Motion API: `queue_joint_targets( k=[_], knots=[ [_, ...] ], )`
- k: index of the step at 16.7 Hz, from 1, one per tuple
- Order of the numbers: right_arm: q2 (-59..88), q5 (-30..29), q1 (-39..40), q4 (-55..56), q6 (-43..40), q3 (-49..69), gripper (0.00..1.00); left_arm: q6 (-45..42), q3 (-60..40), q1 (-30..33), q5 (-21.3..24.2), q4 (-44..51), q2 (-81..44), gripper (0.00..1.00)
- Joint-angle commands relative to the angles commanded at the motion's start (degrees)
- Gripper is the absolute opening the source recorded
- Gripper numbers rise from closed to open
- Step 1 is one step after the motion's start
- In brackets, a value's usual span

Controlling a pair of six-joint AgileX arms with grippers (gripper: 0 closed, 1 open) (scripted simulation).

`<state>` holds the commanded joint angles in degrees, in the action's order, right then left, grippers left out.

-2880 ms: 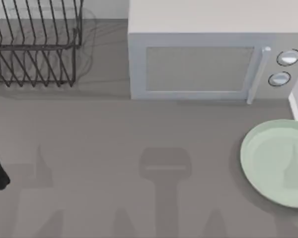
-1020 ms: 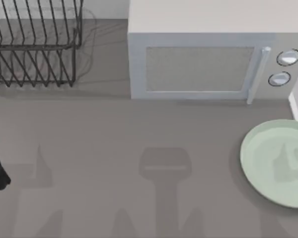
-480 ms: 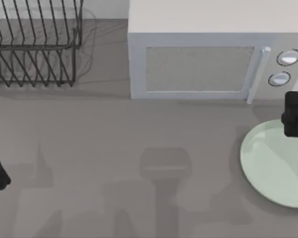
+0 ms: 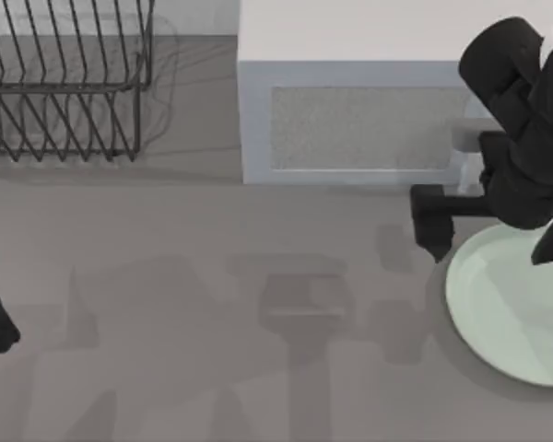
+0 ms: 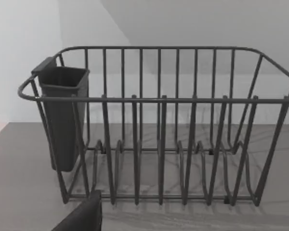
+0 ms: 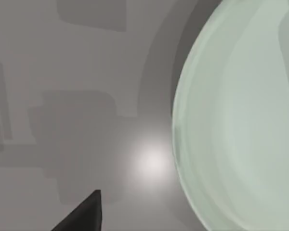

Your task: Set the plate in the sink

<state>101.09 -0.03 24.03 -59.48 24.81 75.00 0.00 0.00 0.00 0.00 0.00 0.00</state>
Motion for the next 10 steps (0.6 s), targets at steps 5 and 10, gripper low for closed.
queue_joint_targets(
  k=[5,10],
  knots=[
    [5.20,0.00,1.24,-3.08,1.29,3.86,1.00,0.00,0.00,0.00,0.00,0.00,0.00,1.00],
    [5.50,0.01,0.97,-2.03,1.23,2.96,1.00,0.00,0.00,0.00,0.00,0.00,0.00,1.00]
  ],
)
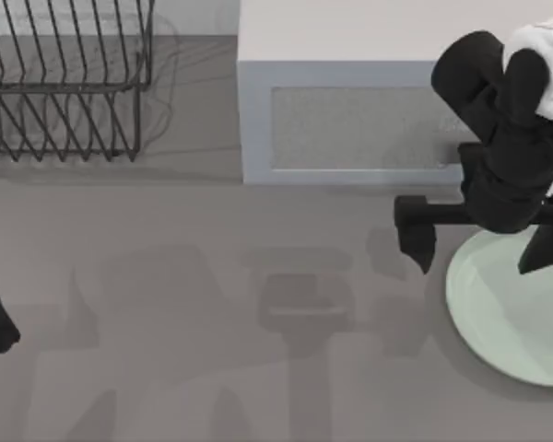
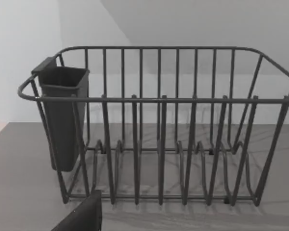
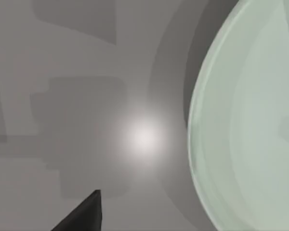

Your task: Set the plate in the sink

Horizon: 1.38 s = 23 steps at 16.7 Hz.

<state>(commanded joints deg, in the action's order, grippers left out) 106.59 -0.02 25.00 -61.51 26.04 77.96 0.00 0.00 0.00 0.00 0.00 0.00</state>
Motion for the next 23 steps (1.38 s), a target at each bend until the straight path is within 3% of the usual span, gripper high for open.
queue_joint_targets(
  k=[8,13,23],
  knots=[
    [7.87,-0.06,0.36,19.00,0.27,-10.40,1.00,0.00,0.00,0.00,0.00,0.00,0.00,1.00],
    [8.94,-0.07,0.41,20.68,0.33,-11.60,1.00,0.00,0.00,0.00,0.00,0.00,0.00,1.00],
    [8.94,-0.07,0.41,20.68,0.33,-11.60,0.25,0.00,0.00,0.00,0.00,0.00,0.00,1.00]
  ],
)
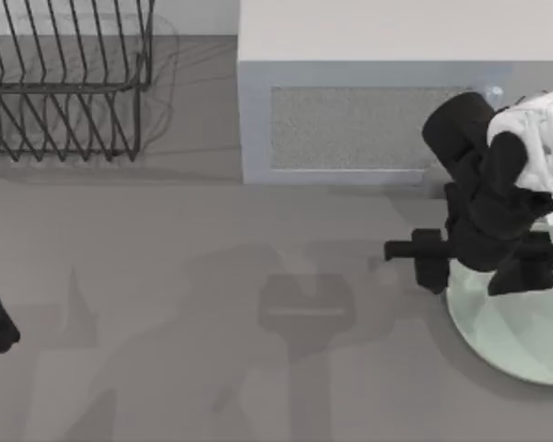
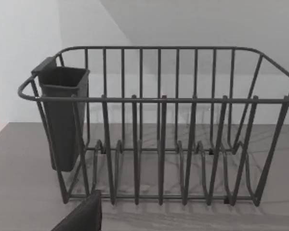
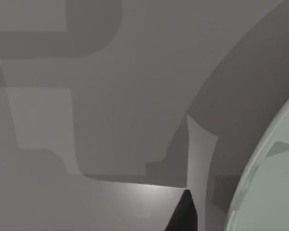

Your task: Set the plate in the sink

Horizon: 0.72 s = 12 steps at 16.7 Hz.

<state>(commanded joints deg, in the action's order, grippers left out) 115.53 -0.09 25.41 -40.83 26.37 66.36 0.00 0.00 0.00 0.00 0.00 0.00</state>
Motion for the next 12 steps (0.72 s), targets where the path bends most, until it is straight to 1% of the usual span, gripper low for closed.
queue_joint_targets(
  k=[3,4,11,12],
  knots=[
    [0.00,0.00,0.00,0.00,0.00,0.00,0.02,0.00,0.00,0.00,0.00,0.00,0.00,1.00],
    [0.00,0.00,0.00,0.00,0.00,0.00,0.00,0.00,0.00,0.00,0.00,0.00,0.00,1.00],
    [0.00,0.00,0.00,0.00,0.00,0.00,0.00,0.00,0.00,0.00,0.00,0.00,0.00,1.00],
    [-4.05,-0.30,-0.64,0.19,-0.05,1.43,0.00,0.00,0.00,0.00,0.00,0.00,0.00,1.00]
  ],
)
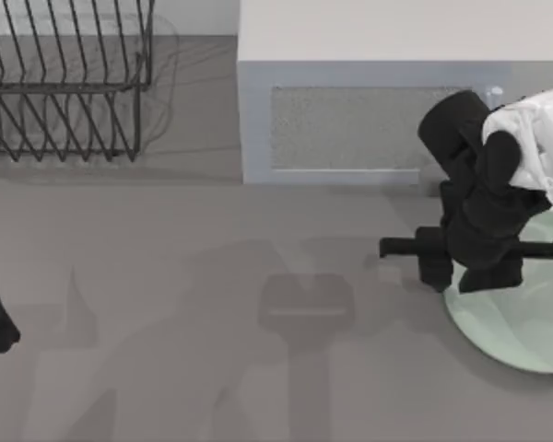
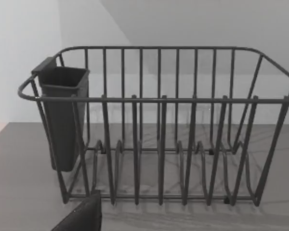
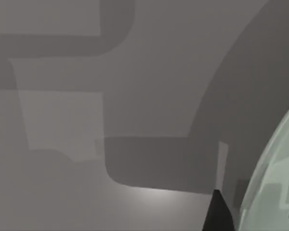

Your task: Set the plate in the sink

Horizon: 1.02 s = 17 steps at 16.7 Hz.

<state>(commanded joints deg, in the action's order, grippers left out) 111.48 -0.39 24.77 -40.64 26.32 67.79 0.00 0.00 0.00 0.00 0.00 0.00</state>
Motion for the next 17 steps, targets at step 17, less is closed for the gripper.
queue_joint_targets(
  k=[17],
  knots=[
    [0.71,-1.27,2.07,-55.11,-2.30,52.87,0.00,0.00,0.00,0.00,0.00,0.00,0.00,1.00]
  ],
)
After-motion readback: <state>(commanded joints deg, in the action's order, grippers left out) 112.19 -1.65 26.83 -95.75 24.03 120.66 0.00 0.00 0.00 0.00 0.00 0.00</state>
